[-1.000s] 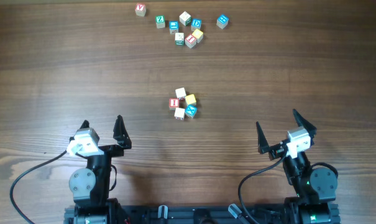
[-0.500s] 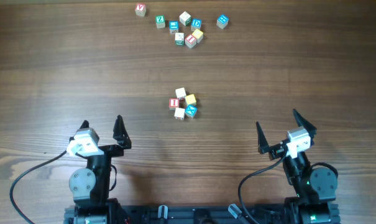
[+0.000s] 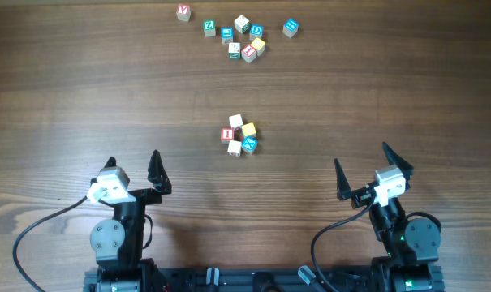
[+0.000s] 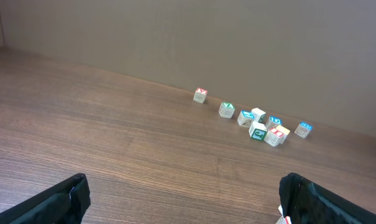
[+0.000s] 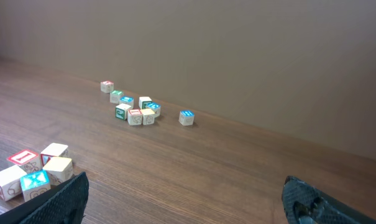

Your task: Form a circle

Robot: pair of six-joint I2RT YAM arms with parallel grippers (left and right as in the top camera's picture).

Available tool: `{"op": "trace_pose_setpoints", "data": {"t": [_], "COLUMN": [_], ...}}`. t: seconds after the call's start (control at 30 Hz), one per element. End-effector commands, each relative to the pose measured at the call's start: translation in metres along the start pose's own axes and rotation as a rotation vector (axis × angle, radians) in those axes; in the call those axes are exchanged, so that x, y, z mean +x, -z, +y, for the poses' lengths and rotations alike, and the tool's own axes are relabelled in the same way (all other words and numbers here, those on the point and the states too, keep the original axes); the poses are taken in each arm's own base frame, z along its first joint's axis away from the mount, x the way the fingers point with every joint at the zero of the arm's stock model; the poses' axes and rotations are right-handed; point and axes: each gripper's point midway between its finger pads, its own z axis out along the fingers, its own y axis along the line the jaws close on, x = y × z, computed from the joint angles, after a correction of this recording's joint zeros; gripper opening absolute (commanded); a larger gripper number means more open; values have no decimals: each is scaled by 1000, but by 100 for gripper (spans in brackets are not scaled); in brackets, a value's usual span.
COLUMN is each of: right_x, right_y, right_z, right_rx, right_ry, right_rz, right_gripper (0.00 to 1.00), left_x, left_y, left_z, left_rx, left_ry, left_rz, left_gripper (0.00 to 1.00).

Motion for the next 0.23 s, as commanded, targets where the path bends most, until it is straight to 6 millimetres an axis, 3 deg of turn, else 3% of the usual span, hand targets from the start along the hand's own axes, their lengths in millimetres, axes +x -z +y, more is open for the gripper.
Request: {"op": "trace_pose_setpoints", "data": {"t": [0.0,0.2], "right_x": [-1,-1], "right_y": [1,1], "right_z": [-4,-4], "right_rx": [23,23], "right_ry": [15,15], "right_rz": [-5,-5], "right_gripper": [100,100], "left_x": [1,1], "left_y": [0,0], "left_z": [3,3], "left_rx": [-16,-16], "left_ry": [-23,-23], "left_rz": [0,0], "left_gripper": [100,100]}}
